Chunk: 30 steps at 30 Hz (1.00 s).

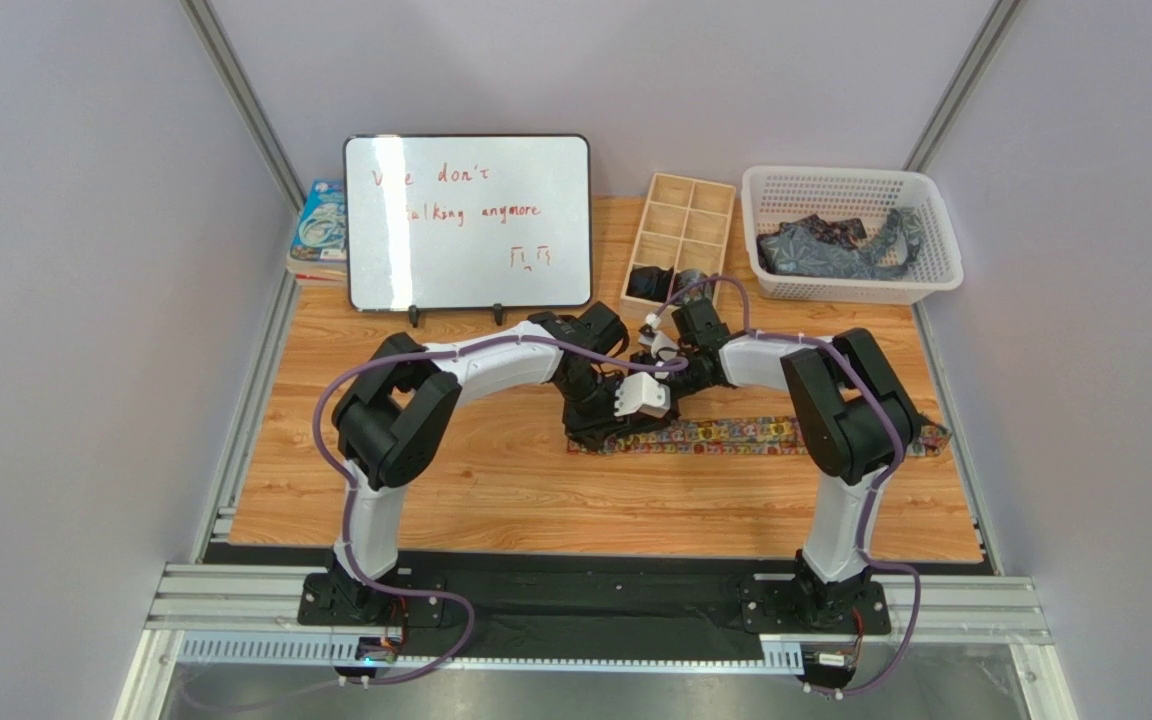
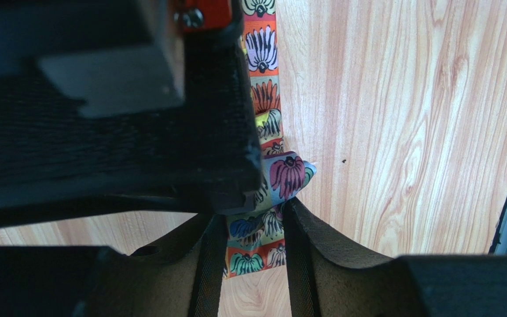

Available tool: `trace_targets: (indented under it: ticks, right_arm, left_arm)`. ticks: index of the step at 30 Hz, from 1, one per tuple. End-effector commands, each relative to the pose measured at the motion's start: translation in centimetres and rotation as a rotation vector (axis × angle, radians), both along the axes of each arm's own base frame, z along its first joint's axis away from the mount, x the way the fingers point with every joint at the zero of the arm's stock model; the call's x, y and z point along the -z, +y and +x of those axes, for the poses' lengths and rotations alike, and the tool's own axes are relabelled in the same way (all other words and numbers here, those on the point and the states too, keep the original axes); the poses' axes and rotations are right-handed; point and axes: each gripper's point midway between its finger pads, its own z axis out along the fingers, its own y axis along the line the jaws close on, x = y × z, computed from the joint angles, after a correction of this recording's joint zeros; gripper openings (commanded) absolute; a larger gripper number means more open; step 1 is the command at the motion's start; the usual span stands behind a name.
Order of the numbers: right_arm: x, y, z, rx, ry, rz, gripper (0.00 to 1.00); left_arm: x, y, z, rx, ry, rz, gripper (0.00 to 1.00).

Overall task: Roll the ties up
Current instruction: Roll the tie at the center of the board.

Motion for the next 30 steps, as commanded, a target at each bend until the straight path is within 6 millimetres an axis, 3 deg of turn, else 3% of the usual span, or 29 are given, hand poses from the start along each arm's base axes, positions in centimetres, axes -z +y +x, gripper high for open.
trace_targets:
  ticks: [1, 5, 8, 12, 15, 21, 25, 26, 30]
  right_arm:
    - [0.4, 0.9, 0.6, -0.004, -0.028, 0.012, 0.34]
    - [1.9, 0.1, 0.2, -0.037, -0.022, -0.046, 0.12]
    - [2.5, -0.7, 0.4, -0.028, -0.026, -0.078, 0.0]
    - [3.3, -1.3, 0.6, -0.039, -0.039, -0.112, 0.0]
    - [3.7, -1.6, 0.8, -0.043, -0.053, -0.13, 0.0]
    - [3.9, -1.7, 1.2, -0.043, -0.077, -0.14, 0.0]
    - [3.8, -1.4, 1.6, -0.033, -0.074, -0.127, 0.0]
    - [3.8, -1.4, 1.8, -0.029, -0.073, -0.125, 0.0]
    - [3.4, -1.0, 2.1, -0.027, -0.077, -0.107, 0.0]
  left_arm:
    - [0.0, -0.9, -0.3, 0.006, 0.022, -0.014, 0.42]
    - [-0.2, -0.8, -0.2, 0.003, 0.022, -0.015, 0.46]
    - [-0.9, -0.4, 0.0, -0.014, 0.017, -0.031, 0.57]
    - [-3.2, 0.5, 1.1, -0.04, -0.035, -0.093, 0.67]
    - [-3.6, 1.3, 1.5, -0.028, -0.088, -0.093, 0.7]
    - [-2.1, 2.4, 1.2, -0.011, -0.082, -0.038, 0.71]
    - [-2.8, 1.5, 1.9, -0.033, -0.085, -0.06, 0.73]
    - [-3.2, 0.8, 1.9, -0.023, -0.091, -0.091, 0.8]
    - [-3.4, -0.7, 1.7, 0.003, -0.139, -0.121, 0.85]
